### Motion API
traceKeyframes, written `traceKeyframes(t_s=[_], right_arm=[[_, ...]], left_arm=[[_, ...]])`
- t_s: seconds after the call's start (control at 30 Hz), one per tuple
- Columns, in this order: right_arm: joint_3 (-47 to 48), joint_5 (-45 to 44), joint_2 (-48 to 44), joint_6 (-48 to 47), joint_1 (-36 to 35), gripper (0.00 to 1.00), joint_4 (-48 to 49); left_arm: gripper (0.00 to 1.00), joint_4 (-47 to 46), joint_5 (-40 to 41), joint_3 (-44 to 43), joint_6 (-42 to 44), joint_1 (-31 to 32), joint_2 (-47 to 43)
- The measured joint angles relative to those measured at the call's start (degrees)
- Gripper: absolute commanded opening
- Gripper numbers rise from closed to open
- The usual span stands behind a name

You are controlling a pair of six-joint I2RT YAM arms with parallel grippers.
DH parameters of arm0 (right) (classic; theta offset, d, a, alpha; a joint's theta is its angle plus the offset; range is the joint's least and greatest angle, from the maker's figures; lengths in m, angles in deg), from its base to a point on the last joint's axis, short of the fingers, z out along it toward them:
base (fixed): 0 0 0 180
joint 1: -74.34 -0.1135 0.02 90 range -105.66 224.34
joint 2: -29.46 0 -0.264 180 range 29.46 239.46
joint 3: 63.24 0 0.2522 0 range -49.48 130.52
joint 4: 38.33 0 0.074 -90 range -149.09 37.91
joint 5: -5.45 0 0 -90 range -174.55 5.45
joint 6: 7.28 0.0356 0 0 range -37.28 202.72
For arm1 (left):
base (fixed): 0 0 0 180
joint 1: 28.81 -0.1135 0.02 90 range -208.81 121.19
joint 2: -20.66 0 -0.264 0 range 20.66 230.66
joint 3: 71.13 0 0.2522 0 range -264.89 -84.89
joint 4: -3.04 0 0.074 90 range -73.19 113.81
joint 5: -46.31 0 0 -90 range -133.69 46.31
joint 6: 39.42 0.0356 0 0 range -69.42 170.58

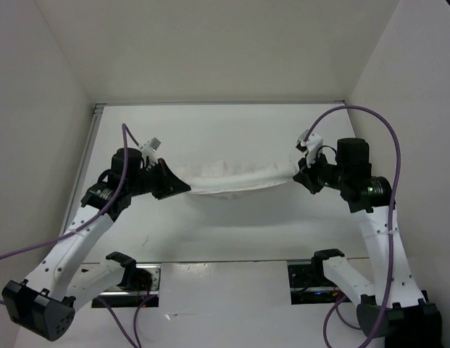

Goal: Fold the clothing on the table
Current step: Flatten the skirt out

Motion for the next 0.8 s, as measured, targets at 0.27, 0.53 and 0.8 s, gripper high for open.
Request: traceKeyframes(t_s=[0.27,0.53,0.8], right_arm=[[-0.42,-2.89,20.06,4.42,0.04,0.0,11.1],[28.09,-1.77,50.53,14.6,1.42,0.0,19.91],[45.59,7.02,46.45,20.44,5.03,0.0,22.82]], left_arm=[[0.0,-2.34,-1.27,-9.62,2.95,-4.52,29.09],[0.0,1.49,1.42,-50.45,6.82,-9.64,62.25],[0.0,-2.19,5.66,-66.25,9.51,-9.86,50.51]])
